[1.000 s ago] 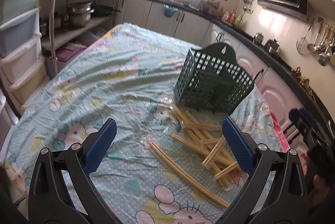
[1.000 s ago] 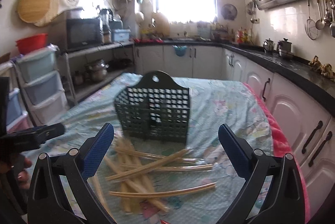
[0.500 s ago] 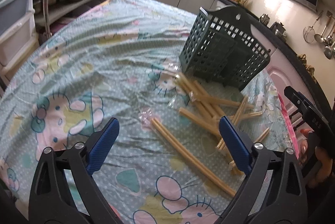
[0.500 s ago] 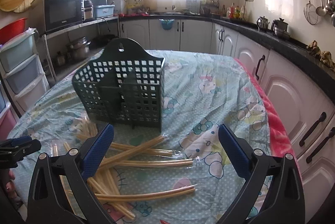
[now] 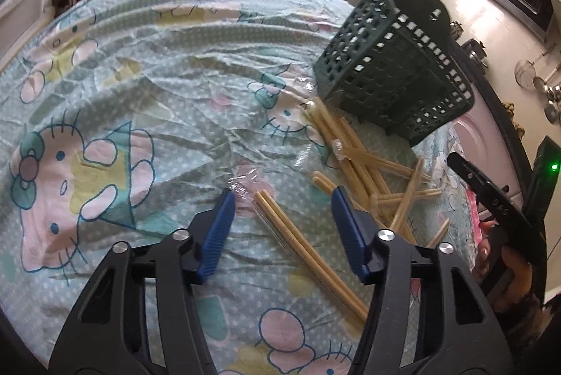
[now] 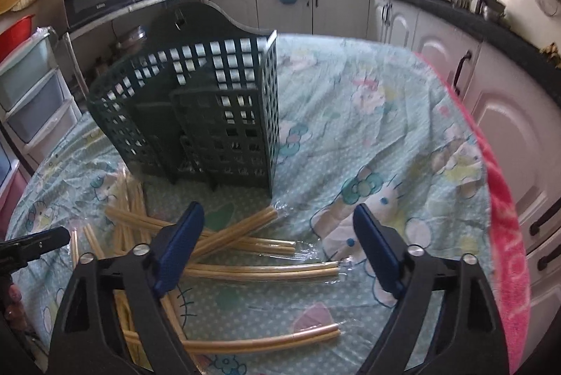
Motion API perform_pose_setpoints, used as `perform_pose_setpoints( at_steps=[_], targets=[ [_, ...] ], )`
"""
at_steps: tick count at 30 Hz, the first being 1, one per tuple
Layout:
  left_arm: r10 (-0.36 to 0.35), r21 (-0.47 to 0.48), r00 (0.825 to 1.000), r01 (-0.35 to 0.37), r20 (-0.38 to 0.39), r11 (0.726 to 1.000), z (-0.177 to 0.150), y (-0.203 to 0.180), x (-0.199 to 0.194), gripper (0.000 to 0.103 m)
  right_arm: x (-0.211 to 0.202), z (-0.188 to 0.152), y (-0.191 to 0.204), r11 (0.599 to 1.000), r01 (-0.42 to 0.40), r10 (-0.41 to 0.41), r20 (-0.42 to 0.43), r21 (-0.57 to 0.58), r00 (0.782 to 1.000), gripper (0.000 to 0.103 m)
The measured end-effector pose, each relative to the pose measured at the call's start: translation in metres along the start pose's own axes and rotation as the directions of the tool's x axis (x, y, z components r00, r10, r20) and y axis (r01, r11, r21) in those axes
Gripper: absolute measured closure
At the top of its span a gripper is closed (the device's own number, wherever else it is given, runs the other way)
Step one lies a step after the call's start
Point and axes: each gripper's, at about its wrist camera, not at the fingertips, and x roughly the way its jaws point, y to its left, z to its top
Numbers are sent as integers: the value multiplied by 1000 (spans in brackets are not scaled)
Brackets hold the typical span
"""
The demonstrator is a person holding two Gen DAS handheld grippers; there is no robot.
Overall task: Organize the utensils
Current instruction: 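Lower the left tool onto a bamboo chopstick and close it while the right tool closes on another chopstick, then lift the held chopstick with the left tool while the right tool lifts its chopstick toward the basket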
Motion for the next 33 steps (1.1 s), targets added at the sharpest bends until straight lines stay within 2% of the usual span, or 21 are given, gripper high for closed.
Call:
perform_pose_setpoints(
  at_steps=[7, 9, 17, 20, 21, 27, 33],
  targets=[
    [4, -36, 1000, -5, -20, 999, 7, 9, 7, 67, 33, 3, -17, 996, -42, 48, -81, 77, 996, 50],
    [2, -46, 1000, -3, -22, 999, 8, 10, 8, 70, 39, 3, -20, 996, -48, 55, -93, 79, 994, 54],
    [33, -42, 999, -34, -15, 999, 9, 15, 10, 87, 48, 6, -27, 992, -93, 101, -89, 89, 991, 74],
    [34, -43, 999, -35, -15, 998, 9, 16, 10, 89, 51, 5, -26, 993, -94, 100, -90, 77, 991, 88],
    [35, -40, 999, -36, -15, 999, 9, 16, 10, 90, 51, 5, -25, 993, -91, 97, -88, 70, 991, 96],
    [22, -45, 1000, -23, -12, 999, 10, 20, 9, 99, 34, 4, -25, 994, -86, 89, -36, 71, 995, 100],
    [-10, -41, 1000, 9, -9, 999, 10, 21, 3, 101, -7, 8, -22, 993, -98, 94, 53, 69, 994, 101]
  ],
)
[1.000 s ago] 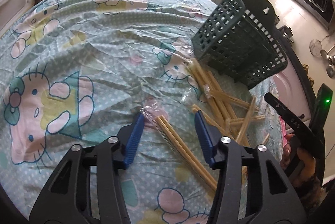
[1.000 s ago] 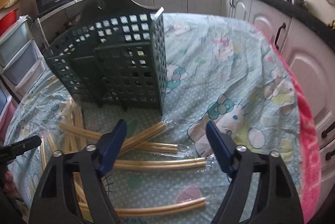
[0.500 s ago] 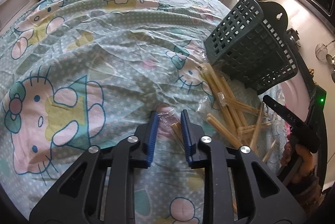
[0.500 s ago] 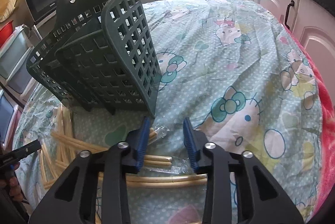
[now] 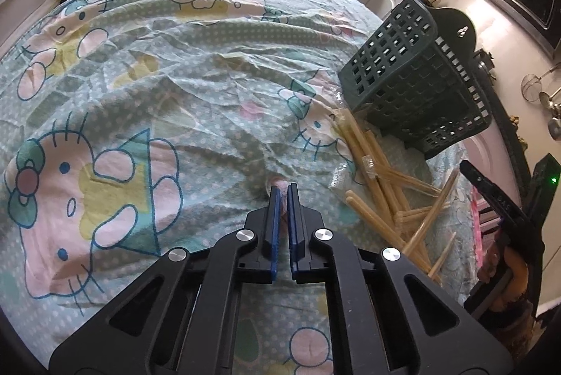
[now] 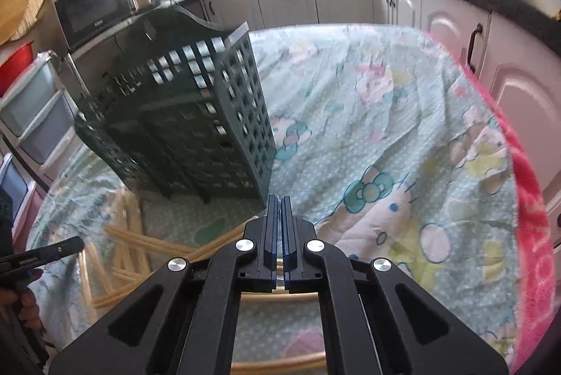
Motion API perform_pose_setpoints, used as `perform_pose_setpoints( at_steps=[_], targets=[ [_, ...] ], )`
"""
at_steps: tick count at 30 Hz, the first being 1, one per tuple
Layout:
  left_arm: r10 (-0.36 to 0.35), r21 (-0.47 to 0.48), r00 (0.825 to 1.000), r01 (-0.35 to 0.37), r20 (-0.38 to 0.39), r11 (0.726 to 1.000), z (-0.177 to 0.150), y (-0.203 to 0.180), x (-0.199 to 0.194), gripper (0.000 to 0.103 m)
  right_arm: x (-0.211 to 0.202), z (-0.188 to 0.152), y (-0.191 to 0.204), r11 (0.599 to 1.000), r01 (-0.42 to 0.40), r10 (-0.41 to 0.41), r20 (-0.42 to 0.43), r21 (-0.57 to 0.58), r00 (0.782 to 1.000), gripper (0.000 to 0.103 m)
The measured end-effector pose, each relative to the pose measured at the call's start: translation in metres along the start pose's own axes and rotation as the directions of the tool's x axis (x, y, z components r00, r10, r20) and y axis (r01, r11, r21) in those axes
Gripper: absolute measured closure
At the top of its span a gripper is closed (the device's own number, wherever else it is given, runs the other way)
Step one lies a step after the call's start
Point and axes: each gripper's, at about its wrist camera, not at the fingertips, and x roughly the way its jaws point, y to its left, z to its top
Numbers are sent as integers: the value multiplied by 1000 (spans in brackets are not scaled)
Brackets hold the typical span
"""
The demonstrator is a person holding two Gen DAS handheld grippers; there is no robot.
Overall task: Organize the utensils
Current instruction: 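Lift the held chopstick with the left tool while the right tool lifts its chopstick toward the basket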
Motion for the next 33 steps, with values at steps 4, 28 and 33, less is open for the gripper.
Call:
perform_pose_setpoints(
  at_steps=[4, 28, 33],
  targets=[
    [-25, 30, 999, 25, 31, 999, 0, -5, -17, 102, -28, 5, 15, 999, -4, 7, 66, -44, 998, 101],
    [-180, 336, 955, 94, 234, 937, 27, -103, -122, 103, -146, 46, 116, 955, -114, 185, 250, -272, 950, 101],
    [-213, 372, 943, 108, 254, 922, 35, -119, -136, 103, -163, 56, 126, 949, -109, 197, 286, -295, 938, 101]
  ],
)
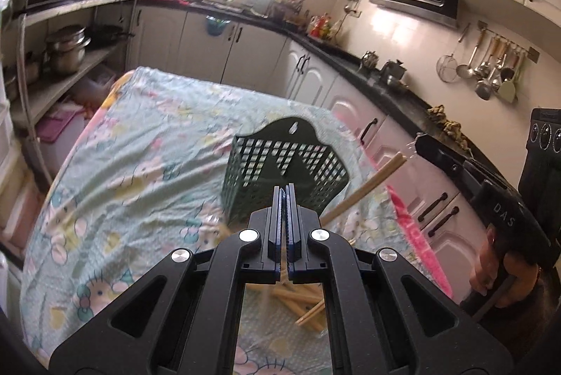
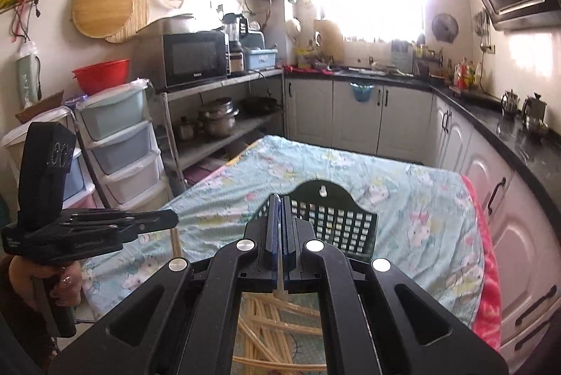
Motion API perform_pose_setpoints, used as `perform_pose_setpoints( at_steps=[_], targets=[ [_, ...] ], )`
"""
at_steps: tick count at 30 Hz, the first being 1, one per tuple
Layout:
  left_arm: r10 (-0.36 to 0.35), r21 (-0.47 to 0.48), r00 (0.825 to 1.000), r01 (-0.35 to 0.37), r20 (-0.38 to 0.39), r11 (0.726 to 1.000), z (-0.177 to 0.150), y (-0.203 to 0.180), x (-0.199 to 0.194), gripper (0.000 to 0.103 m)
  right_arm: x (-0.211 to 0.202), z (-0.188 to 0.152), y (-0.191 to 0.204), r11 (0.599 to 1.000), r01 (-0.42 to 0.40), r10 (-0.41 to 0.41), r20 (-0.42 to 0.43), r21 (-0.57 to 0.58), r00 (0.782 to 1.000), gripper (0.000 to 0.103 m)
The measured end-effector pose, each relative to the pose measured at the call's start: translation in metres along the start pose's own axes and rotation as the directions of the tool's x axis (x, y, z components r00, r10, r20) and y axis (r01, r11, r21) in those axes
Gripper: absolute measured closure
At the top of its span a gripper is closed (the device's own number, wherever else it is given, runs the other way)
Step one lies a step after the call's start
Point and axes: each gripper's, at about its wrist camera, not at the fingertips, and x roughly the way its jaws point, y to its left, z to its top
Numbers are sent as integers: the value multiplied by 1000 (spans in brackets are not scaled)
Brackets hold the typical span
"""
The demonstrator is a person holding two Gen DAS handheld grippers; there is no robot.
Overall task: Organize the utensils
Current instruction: 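Lift the held chopstick with the left tool while the right tool lifts its chopstick toward the basket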
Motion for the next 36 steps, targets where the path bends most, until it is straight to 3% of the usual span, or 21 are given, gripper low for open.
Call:
perform_pose_setpoints(
  at_steps=[19, 26, 36],
  targets=[
    [-82, 132, 982, 60, 169, 989, 99, -60, -20, 103, -26, 73, -11, 996, 74, -65, 151, -54, 986, 101],
    [-66, 129, 974, 38, 219, 991, 130, -62, -16, 103, -22, 99, -30, 993, 117, -108, 194, -34, 975, 101],
    [-14, 84, 961, -10, 276, 996, 158, -45, 8, 103, -14, 108, -50, 988, 156, -152, 209, -5, 966, 101]
  ],
)
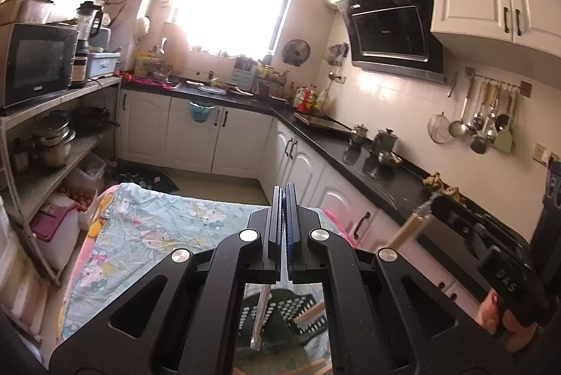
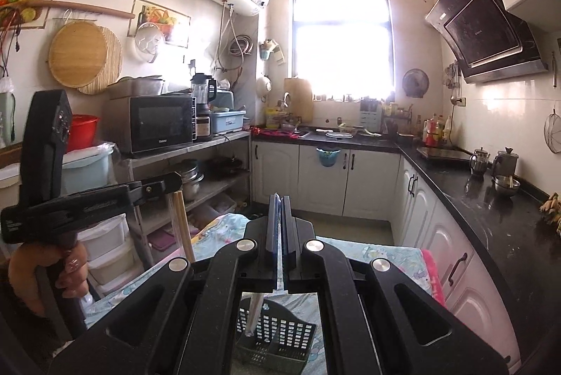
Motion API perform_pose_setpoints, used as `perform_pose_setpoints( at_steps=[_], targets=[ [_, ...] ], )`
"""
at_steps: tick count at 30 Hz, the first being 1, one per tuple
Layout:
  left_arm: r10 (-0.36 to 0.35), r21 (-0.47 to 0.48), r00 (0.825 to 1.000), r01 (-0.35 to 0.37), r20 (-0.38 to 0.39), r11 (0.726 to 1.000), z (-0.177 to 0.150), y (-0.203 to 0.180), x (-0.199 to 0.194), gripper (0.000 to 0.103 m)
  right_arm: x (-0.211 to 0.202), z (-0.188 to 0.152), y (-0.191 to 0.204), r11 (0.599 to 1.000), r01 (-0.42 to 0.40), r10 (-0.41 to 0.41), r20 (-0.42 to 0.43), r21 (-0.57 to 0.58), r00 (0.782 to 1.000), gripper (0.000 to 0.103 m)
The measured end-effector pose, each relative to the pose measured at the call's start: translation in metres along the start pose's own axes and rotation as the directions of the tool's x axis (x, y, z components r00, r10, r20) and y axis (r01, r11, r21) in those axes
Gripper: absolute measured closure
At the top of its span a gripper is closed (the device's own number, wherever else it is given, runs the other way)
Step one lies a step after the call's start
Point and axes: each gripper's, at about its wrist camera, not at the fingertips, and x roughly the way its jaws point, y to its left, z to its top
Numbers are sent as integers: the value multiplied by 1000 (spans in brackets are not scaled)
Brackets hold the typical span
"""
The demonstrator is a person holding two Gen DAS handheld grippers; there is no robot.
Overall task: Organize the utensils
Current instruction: 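Lift the held chopstick with the left tool while the right tool lifts its chopstick toward the basket, then lower the chopstick into the green basket and open the left tool while the right tool releases its chopstick there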
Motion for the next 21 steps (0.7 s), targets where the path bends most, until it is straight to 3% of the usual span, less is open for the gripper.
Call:
perform_pose_setpoints(
  at_steps=[21],
  targets=[
    [28, -18, 1000, -28, -5, 999, -48, 26, 46, 103, 47, -50, -8, 998, 57, -60, -98, -29, 993, 101]
  ],
)
